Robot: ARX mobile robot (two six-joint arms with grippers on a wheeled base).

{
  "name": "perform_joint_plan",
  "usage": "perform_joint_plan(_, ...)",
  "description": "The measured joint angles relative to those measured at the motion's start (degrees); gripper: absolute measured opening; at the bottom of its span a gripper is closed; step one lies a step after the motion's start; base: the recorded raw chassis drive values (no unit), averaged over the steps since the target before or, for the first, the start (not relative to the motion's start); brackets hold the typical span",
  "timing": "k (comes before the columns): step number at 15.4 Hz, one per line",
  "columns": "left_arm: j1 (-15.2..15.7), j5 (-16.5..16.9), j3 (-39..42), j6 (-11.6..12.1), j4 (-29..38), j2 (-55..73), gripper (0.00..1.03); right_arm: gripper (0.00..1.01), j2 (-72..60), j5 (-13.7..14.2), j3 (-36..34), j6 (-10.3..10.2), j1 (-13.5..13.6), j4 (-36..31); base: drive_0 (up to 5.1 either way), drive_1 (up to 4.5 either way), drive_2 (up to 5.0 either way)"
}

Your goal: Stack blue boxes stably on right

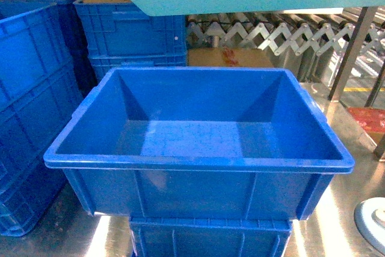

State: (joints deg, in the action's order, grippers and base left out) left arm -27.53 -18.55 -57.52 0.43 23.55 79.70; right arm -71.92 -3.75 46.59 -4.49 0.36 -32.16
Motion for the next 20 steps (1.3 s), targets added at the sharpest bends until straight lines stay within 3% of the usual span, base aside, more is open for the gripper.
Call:
perform_joint_plan(4, 0.11, 0.02, 0.00, 0.00, -0.28, 0.00, 0.02, 0.02, -0.02, -0.11, -0.02, 0.00, 0.00, 0.15, 4.7, -2.16, -2.2)
perform_joint_plan(14, 0.15, 0.07, 0.00, 0.02, -0.11, -0.17, 0.02, 0.02, 0.13, -0.13, -0.07, 0.02, 0.02, -0.07, 0.0, 4.29, -4.4)
perform_joint_plan(18, 0.28, 0.11, 0.02, 0.00, -0.28, 0.33, 0.02, 0.02, -0.35, -0.13, -0.07, 0.02, 0.02, 0.11, 0.0, 0.00, 0.0)
perform_joint_plan(20, 0.24, 0.11, 0.02, 0.00, 0.02, 0.31, 0.02, 0.02, -0.33, -0.11, -0.07, 0.02, 0.02, -0.15, -4.7, 2.70, 2.7)
